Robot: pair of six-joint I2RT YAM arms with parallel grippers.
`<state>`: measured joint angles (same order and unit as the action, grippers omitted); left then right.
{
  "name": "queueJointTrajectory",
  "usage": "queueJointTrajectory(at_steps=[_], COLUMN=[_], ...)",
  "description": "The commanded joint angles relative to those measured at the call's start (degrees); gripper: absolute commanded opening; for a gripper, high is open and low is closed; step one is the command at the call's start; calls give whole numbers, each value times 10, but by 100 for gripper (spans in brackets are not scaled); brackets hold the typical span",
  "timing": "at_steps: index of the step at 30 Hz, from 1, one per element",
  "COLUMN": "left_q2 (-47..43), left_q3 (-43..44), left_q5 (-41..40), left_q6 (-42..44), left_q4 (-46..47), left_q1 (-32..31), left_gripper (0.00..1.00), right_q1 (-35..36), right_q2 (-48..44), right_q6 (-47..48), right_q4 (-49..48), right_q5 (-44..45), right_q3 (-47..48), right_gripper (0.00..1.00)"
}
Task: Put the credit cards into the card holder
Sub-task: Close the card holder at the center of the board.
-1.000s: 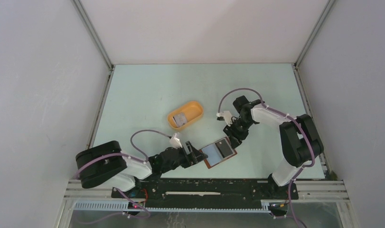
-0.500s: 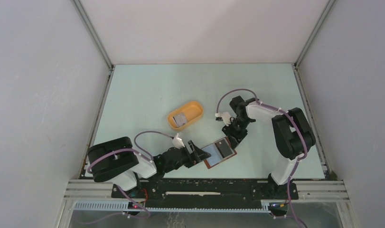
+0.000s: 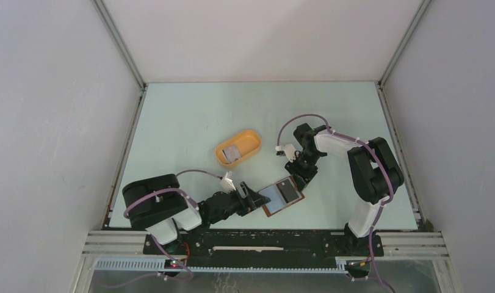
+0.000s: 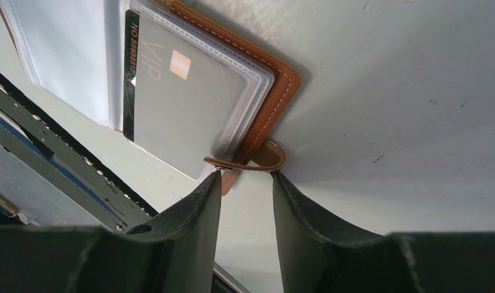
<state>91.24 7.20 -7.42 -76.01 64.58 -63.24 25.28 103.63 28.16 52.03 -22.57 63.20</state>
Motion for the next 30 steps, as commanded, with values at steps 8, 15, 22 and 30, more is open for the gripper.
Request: queueJointTrajectory(at_steps=[8,15,22,30], left_q2=[58,62,66,72], left_q3=[-17,7,21,27], left_q5=[-1,15,18,20], left_q6=[14,26,31,31], left_q4=[180,178,179,179], left_q1=[-2,-1,-1,0], left_gripper=[78,77,77,76], right_q1=[5,4,1,1], right_q2=[18,17,15,14], right_q6=[-3,-3,-2,-2], right_q4=[-11,-11,-9,-8], right_q5=[-19,-22,-27,-30], right_q3=[-5,-5,-4,-4], right_gripper=[45,45,45,46])
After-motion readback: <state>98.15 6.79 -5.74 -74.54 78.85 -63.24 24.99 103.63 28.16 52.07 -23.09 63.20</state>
